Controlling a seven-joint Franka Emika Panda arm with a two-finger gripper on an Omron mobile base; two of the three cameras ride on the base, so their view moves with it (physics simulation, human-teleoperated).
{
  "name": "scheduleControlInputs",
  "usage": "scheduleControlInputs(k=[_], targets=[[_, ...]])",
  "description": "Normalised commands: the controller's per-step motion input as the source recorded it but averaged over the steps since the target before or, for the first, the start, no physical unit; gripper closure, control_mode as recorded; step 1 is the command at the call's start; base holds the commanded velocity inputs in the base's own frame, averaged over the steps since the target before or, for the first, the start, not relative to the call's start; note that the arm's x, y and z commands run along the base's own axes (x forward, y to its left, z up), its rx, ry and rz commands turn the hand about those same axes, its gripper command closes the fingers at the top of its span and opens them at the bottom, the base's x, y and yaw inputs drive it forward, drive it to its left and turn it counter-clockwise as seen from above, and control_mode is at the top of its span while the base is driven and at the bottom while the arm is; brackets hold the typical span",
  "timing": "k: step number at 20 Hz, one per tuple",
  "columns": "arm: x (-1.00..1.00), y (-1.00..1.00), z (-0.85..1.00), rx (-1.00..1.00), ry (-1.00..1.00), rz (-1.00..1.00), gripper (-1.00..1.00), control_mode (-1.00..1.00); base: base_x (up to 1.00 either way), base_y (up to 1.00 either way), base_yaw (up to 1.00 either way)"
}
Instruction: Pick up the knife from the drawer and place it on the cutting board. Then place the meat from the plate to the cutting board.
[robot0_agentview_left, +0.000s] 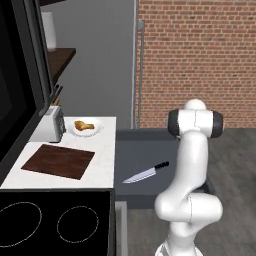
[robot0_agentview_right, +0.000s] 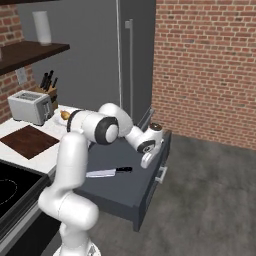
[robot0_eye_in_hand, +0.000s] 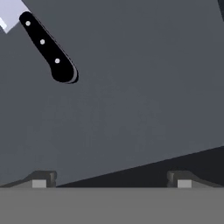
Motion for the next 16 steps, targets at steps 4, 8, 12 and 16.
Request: scheduleControlInputs(k=[4, 8, 12, 16], targets=[[-0.06, -0.1, 0.87, 0.01, -0.01, 0.23, -1.0, -1.0, 0.0, 0.0, 0.0], [0.0, 0.04, 1.0, 0.0, 0.0, 0.24, -1.0, -1.0, 0.0, 0.0, 0.0], [0.03, 0.4, 0.7, 0.0, 0.02, 0.13, -1.0, -1.0, 0.0, 0.0, 0.0], [0.01, 0.81, 0.0, 0.0, 0.04, 0.13, -1.0, -1.0, 0.0, 0.0, 0.0]])
